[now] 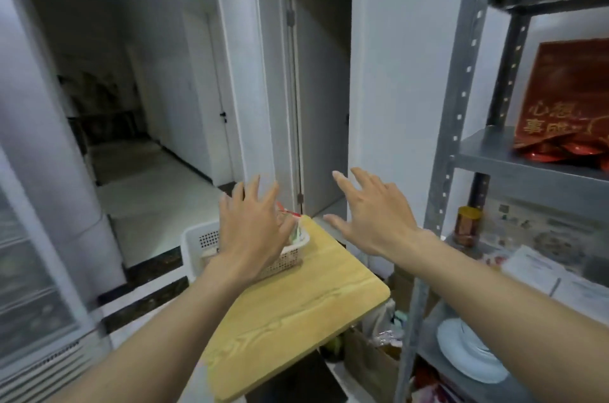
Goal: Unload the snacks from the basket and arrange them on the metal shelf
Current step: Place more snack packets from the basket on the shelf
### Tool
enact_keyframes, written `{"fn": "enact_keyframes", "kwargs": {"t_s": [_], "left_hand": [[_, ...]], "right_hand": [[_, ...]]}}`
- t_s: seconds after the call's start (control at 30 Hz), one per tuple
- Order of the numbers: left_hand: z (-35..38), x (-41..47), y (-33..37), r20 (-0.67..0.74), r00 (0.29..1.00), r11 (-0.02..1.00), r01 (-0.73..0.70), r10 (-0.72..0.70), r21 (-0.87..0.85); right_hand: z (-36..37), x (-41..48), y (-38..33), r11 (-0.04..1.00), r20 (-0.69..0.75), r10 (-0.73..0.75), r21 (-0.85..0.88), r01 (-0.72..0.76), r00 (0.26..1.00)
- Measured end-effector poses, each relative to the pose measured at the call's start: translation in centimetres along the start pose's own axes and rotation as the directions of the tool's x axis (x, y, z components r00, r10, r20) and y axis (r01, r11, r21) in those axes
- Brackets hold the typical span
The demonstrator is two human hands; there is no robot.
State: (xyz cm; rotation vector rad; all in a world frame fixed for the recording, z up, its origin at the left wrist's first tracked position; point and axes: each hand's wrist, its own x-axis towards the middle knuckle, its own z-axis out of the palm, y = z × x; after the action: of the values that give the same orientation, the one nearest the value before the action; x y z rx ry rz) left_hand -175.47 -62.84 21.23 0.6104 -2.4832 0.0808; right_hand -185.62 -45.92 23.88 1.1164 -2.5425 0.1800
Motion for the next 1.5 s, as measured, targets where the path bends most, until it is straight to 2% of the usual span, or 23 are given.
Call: {"fn": "enact_keyframes", "kwargs": {"t_s": [0.13, 0.3, 0.67, 0.97, 1.13, 1.2, 1.3, 1.4, 1.5], "left_hand": [[2.5, -0.3, -6.1, 0.035, 0.994, 0.995, 0.1, -0.1, -0.017], [7.1, 0.9, -11.5, 0.101, 0.982, 0.987, 0.159, -0.16, 0.011], [18.7, 6.4, -19.9, 0.241, 0.916, 0.94, 0.339, -0.322, -0.032], [28.2, 9.6, -26.1, 0.401, 0.859, 0.913, 0.39, -0.317, -0.115], [33.5, 10.5, -29.4, 0.541, 0.804, 0.913, 0.379, -0.245, -0.15], [35.1, 10.7, -30.2, 0.605, 0.766, 0.909, 0.385, -0.216, -0.163], [37.7, 10.7, -31.2, 0.708, 0.666, 0.859, 0.483, -0.234, -0.17], [39.9, 10.5, -31.4, 0.809, 0.518, 0.789, 0.603, -0.278, -0.116], [41.5, 10.3, -31.1, 0.875, 0.364, 0.675, 0.736, -0.32, -0.059]], "right_hand": [[3.1, 3.2, -3.8, 0.997, 0.032, -0.05, 0.052, 0.049, 0.998], [8.0, 8.8, -6.7, 0.987, 0.074, -0.118, 0.122, 0.109, 0.99], [20.5, 20.8, -10.3, 0.939, 0.191, -0.263, 0.275, 0.206, 0.946], [30.1, 27.5, -13.8, 0.94, 0.403, -0.299, 0.282, 0.193, 0.865], [35.0, 30.4, -15.3, 0.932, 0.51, -0.322, 0.32, 0.171, 0.798], [36.8, 31.2, -15.7, 0.928, 0.552, -0.338, 0.331, 0.171, 0.762], [39.3, 32.3, -16.2, 0.92, 0.624, -0.363, 0.358, 0.16, 0.692], [41.6, 33.2, -16.6, 0.916, 0.668, -0.378, 0.372, 0.153, 0.641], [43.6, 33.9, -16.8, 0.91, 0.705, -0.392, 0.39, 0.139, 0.591]]}}
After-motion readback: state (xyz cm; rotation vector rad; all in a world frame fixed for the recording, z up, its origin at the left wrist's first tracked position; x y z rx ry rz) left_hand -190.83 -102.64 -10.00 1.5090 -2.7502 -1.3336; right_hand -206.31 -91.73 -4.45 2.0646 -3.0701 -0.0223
